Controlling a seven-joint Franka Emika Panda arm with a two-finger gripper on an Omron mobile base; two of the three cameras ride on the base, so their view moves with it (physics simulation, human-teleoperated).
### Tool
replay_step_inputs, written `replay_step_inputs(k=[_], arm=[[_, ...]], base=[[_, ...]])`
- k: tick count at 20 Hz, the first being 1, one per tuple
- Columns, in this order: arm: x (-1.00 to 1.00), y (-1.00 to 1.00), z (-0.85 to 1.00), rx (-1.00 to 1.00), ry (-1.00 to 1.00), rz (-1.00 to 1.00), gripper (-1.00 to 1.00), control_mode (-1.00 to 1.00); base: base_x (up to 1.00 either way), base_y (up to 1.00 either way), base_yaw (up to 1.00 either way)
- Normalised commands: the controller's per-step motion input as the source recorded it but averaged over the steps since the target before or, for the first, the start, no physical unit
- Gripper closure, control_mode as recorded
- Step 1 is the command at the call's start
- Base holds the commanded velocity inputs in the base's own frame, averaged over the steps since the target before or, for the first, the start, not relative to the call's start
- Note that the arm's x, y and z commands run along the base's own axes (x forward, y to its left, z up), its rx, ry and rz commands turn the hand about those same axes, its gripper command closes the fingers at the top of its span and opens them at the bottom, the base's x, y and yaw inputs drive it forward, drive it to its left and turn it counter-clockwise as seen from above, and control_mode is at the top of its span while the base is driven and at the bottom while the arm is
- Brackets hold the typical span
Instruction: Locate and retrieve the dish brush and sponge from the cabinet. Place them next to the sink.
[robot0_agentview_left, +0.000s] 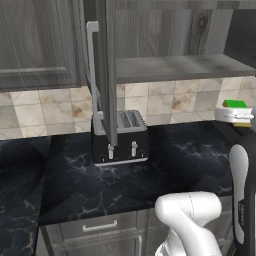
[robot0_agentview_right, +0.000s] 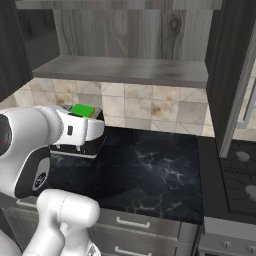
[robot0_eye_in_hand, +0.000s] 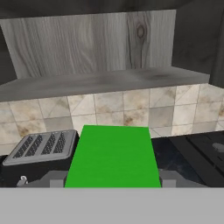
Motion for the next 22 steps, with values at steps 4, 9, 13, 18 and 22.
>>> replay_step_inputs(k=[4, 9, 13, 18, 22], arm=[[0.00, 0.00, 0.00, 0.00, 0.00, 0.00, 1.00, 1.00], [0.00, 0.00, 0.00, 0.00, 0.00, 0.00, 1.00, 1.00], [0.00, 0.00, 0.00, 0.00, 0.00, 0.00, 1.00, 1.00], [0.00, 0.00, 0.00, 0.00, 0.00, 0.00, 1.00, 1.00], [0.00, 0.00, 0.00, 0.00, 0.00, 0.00, 1.00, 1.00]], base=[[0.00, 0.00, 0.00], [-0.03, 0.00, 0.00], [-0.43, -0.07, -0.01], [-0.53, 0.00, -0.02], [-0.49, 0.00, 0.00]])
